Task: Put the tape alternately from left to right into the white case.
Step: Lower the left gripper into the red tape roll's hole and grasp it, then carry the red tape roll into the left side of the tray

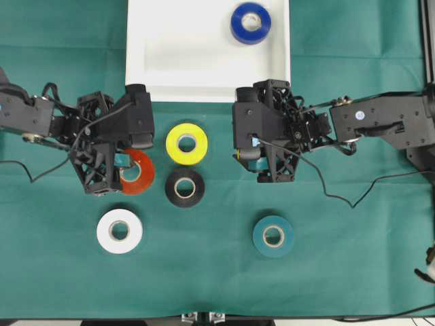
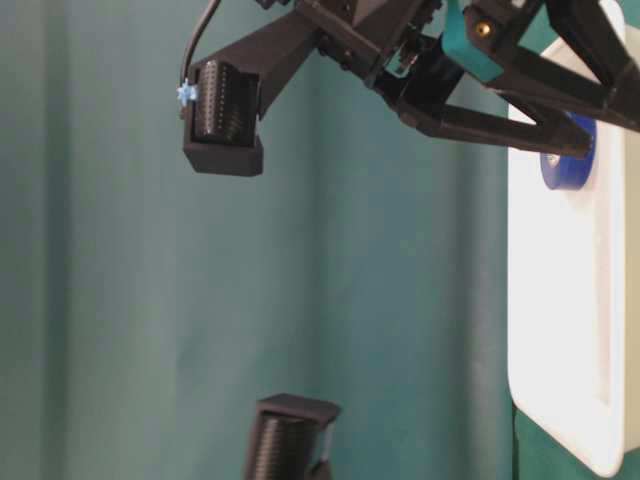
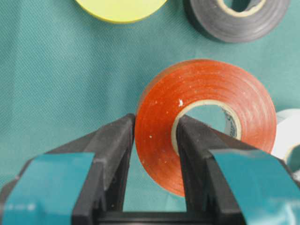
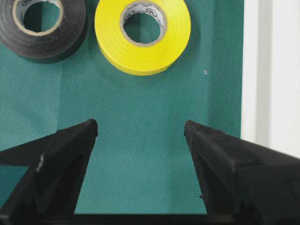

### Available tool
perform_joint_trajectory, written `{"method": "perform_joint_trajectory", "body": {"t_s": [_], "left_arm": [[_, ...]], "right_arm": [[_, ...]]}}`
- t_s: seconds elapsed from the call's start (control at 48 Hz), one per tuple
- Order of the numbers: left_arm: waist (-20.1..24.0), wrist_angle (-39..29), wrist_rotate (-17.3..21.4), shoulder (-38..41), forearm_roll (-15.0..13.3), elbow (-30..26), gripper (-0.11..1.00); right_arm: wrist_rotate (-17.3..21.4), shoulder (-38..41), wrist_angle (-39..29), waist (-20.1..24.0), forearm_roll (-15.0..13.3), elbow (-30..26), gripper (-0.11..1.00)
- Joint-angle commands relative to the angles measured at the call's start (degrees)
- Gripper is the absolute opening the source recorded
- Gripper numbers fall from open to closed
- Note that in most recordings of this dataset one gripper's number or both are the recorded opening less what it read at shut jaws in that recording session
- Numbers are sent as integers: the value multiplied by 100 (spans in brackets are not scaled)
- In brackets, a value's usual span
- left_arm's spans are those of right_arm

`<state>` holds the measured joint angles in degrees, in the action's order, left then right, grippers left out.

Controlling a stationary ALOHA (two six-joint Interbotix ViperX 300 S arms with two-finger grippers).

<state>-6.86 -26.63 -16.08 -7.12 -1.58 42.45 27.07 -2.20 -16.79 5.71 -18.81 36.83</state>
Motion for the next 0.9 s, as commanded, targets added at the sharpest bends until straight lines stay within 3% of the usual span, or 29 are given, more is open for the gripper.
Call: {"method": "perform_joint_trajectory", "body": {"t_s": [0.0,0.208,0.417,0.876], "left_arm": [[-18,-35,35,-185,26,-149,-3],[167,-35,237,-211,35,-255,-3],[677,-35,580,-220,44,-343,-3],[1890,-9,1978,-193,35,-519,-3]], "right_arm": [[9,-53,44,35,0,-62,82],[9,-70,44,35,0,-62,82],[9,-53,44,44,0,-62,82],[26,-53,53,70,0,-53,82]]}}
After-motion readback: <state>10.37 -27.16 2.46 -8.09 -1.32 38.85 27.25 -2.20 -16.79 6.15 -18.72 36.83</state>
